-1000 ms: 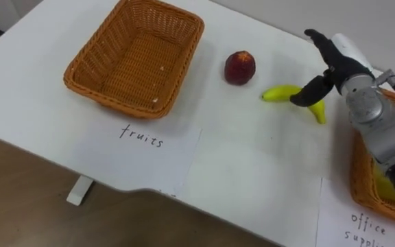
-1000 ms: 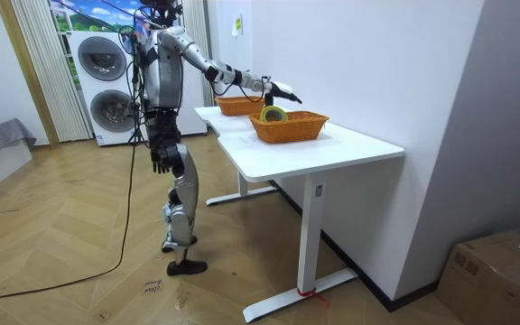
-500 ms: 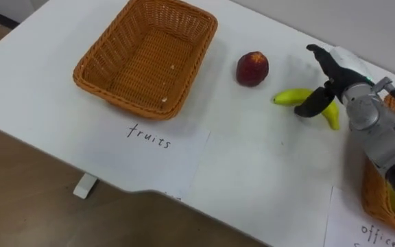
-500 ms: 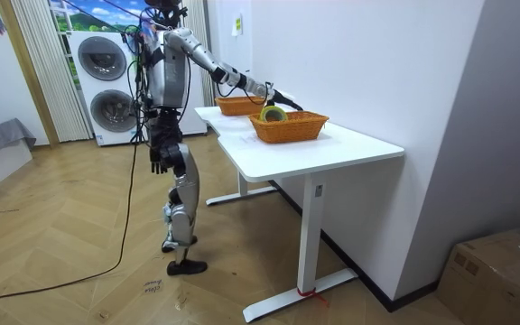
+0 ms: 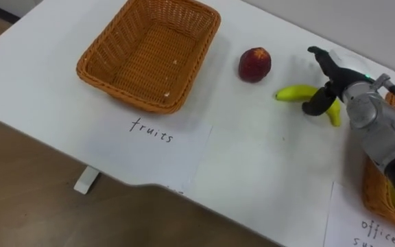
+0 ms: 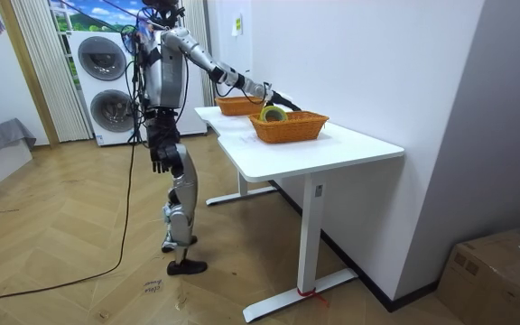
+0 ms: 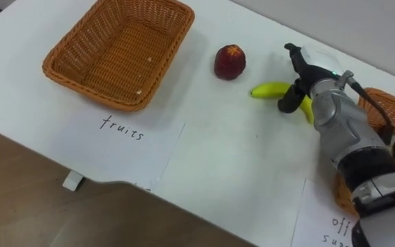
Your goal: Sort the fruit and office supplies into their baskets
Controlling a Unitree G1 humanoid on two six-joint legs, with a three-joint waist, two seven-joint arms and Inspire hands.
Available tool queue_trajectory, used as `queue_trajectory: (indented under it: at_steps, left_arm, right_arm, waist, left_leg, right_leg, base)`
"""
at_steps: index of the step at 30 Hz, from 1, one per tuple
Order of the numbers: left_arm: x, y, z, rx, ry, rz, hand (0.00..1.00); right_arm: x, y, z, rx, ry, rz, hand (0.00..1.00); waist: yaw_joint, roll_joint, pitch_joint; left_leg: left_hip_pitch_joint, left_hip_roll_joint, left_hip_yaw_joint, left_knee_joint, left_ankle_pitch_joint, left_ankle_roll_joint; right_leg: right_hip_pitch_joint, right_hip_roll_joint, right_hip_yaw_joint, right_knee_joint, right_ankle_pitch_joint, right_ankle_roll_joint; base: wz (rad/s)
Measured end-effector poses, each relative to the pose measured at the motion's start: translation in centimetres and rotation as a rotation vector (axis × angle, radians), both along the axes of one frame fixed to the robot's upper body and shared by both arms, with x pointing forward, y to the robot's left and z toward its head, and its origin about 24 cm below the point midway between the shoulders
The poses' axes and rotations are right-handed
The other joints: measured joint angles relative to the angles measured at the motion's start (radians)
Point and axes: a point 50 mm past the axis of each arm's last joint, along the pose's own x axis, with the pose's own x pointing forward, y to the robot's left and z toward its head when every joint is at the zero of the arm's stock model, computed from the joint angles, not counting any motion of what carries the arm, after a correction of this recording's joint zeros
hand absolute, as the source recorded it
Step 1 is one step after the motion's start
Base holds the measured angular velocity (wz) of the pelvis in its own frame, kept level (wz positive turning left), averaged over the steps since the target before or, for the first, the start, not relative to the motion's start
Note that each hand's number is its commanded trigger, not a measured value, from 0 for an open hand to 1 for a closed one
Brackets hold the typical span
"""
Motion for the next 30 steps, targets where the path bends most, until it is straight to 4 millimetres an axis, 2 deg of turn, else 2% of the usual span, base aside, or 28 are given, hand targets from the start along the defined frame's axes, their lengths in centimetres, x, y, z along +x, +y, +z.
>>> queue_trajectory:
  at_steps: [12,19,20,23,24,25,26,30]
  left_arm:
    - [1.1,-0.5,0.0,-0.012,0.001,-0.045,0.00]
    - [1.1,-0.7,-0.1,-0.019,0.028,-0.072,0.00]
    - [1.3,-0.8,-0.1,-0.024,0.030,-0.076,0.00]
    - [1.5,-0.7,-0.1,-0.031,0.036,-0.076,0.00]
    - [1.7,-0.7,0.0,-0.031,0.033,-0.077,0.00]
    - [2.1,-0.7,0.0,-0.032,0.024,-0.080,0.00]
    - [2.4,-0.7,0.1,-0.036,0.017,-0.084,0.00]
    - [2.9,-0.7,0.3,-0.041,0.000,-0.081,0.00]
  right_arm:
    - [0.2,-0.2,0.0,0.030,0.053,0.001,0.00]
    - [0.2,-0.6,-0.6,0.059,0.179,-0.006,0.00]
    - [0.1,-0.7,-0.9,0.070,0.213,-0.007,0.10]
    - [0.0,-0.9,-1.4,0.097,0.250,-0.016,0.72]
    - [-0.1,-1.0,-1.4,0.099,0.252,-0.019,0.87]
    - [-0.1,-1.2,-1.4,0.099,0.256,-0.025,0.97]
    - [-0.1,-1.4,-1.3,0.093,0.252,-0.032,1.00]
    - [0.0,-2.4,-0.3,0.073,0.232,-0.057,1.00]
  waist:
    - [0.005,0.001,-0.0004]
    - [0.023,0.005,0.0017]
    - [0.023,0.006,0.0019]
    - [0.030,0.007,0.0027]
    - [0.033,0.007,0.0028]
    - [0.043,0.007,0.0026]
    - [0.051,0.007,0.0026]
    - [0.072,0.010,0.0032]
  left_leg:
    - [-0.022,0.001,-0.013,0.017,0.000,0.000]
    - [-0.032,0.002,-0.021,0.020,0.005,-0.004]
    - [-0.032,0.005,-0.021,0.019,0.006,-0.005]
    - [-0.033,0.015,-0.020,0.020,0.010,-0.009]
    - [-0.033,0.016,-0.020,0.020,0.010,-0.010]
    - [-0.033,0.016,-0.019,0.021,0.011,-0.012]
    - [-0.033,0.016,-0.019,0.021,0.013,-0.014]
    - [-0.031,0.017,-0.018,0.020,0.015,-0.018]
  right_leg:
    - [-0.010,0.002,-0.011,0.000,0.004,-0.001]
    - [-0.022,0.003,-0.012,0.002,0.010,-0.007]
    - [-0.022,0.004,-0.012,0.002,0.012,-0.009]
    - [-0.022,0.006,-0.016,0.000,0.018,-0.014]
    - [-0.022,0.006,-0.017,0.000,0.018,-0.015]
    - [-0.022,0.006,-0.022,0.000,0.019,-0.016]
    - [-0.022,0.006,-0.028,0.000,0.021,-0.018]
    - [-0.021,0.010,-0.029,-0.001,0.021,-0.020]
  base:
    - [0.02]
    - [0.00]
    - [0.00]
    - [0.00]
    - [0.00]
    - [0.00]
    - [0.00]
    - [0.00]
